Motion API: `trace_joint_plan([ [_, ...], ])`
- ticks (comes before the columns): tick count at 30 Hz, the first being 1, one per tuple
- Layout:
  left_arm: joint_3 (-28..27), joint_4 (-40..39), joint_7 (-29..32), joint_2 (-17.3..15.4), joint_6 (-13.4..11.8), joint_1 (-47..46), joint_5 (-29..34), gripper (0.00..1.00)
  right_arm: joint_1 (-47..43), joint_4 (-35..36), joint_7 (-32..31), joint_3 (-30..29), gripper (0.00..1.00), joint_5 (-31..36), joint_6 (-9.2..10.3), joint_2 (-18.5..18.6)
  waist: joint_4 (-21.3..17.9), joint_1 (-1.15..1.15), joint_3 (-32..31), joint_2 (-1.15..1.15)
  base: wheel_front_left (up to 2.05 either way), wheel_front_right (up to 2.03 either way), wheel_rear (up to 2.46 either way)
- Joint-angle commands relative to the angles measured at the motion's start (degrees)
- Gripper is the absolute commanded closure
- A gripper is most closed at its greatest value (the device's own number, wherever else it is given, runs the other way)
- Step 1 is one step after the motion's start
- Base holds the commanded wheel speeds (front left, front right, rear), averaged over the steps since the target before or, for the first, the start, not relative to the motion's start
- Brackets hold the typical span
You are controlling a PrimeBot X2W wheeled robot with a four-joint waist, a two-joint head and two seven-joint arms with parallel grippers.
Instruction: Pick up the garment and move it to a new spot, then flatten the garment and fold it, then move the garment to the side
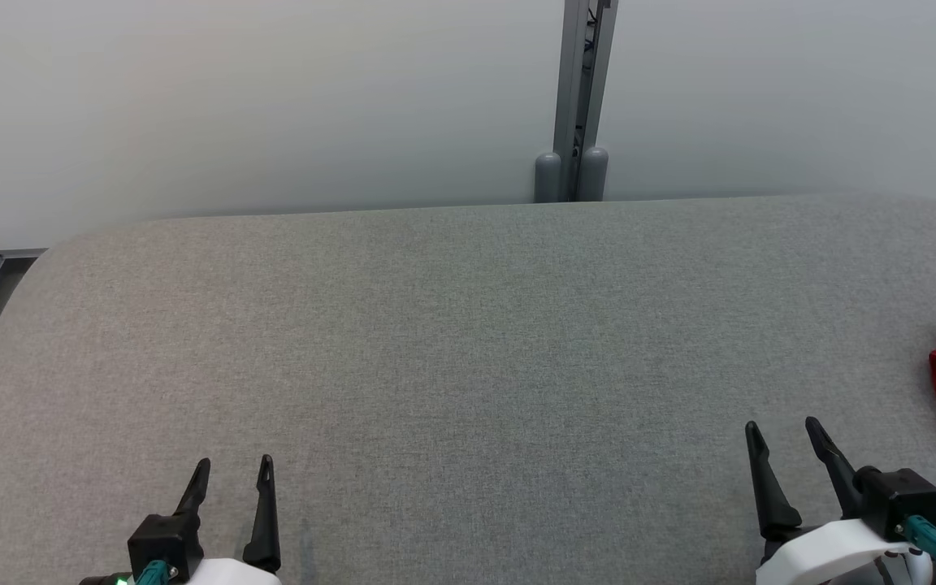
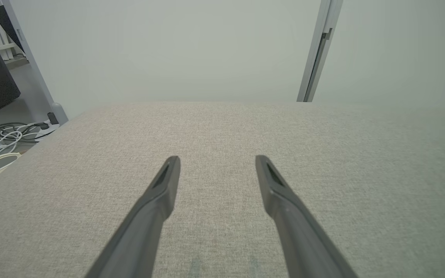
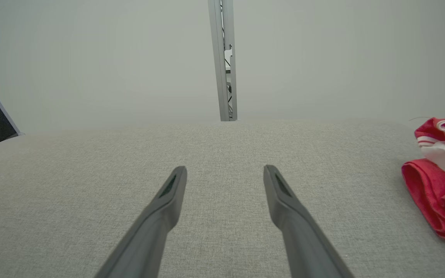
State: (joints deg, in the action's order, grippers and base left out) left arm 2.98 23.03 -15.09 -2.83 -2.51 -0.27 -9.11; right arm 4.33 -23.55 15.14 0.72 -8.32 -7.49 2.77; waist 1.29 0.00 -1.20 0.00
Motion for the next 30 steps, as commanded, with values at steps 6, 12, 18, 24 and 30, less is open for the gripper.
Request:
trace_joint_plan([
  [6, 0.21, 0.5, -0.05, -0.2, 0.43, 0.13, -0.53, 0.0, -0.16, -0.29, -0.05, 0.53, 0.0, 0.45, 0.0, 0.32, -0.25, 0.0, 0.08, 0.0, 0.0, 0.0, 0.0],
  [12, 0.31, 0.64, -0.05, -0.22, 0.4, 0.05, -0.97, 0.0, 0.11, -0.45, -0.05, 0.67, 0.0, 0.3, 0.0, 0.32, -1.42, 0.0, 0.21, 0.0, 0.0, 0.0, 0.0],
  [18, 0.27, 0.87, -0.05, -0.22, 0.85, -0.02, -1.69, 0.0, -0.01, -0.24, -0.05, 1.74, 0.0, -1.03, 0.0, 0.32, -1.54, 0.0, 0.24, 0.0, 0.0, 0.0, 0.0],
  [24, 0.19, 2.76, 0.43, 0.46, 1.05, 0.75, -2.38, 1.0, -1.1, -2.05, -0.34, 1.61, 1.0, -1.83, 0.0, -0.53, -1.6, 0.0, 0.26, 0.0, 0.0, 0.0, 0.0],
  [30, -0.95, 2.09, 2.53, 0.4, 1.8, -0.16, -9.14, 1.0, -0.64, -1.23, -2.32, 0.68, 1.0, -8.75, 0.0, -0.46, -1.58, 0.0, 0.31, 0.0, 0.0, 0.0, 0.0],
])
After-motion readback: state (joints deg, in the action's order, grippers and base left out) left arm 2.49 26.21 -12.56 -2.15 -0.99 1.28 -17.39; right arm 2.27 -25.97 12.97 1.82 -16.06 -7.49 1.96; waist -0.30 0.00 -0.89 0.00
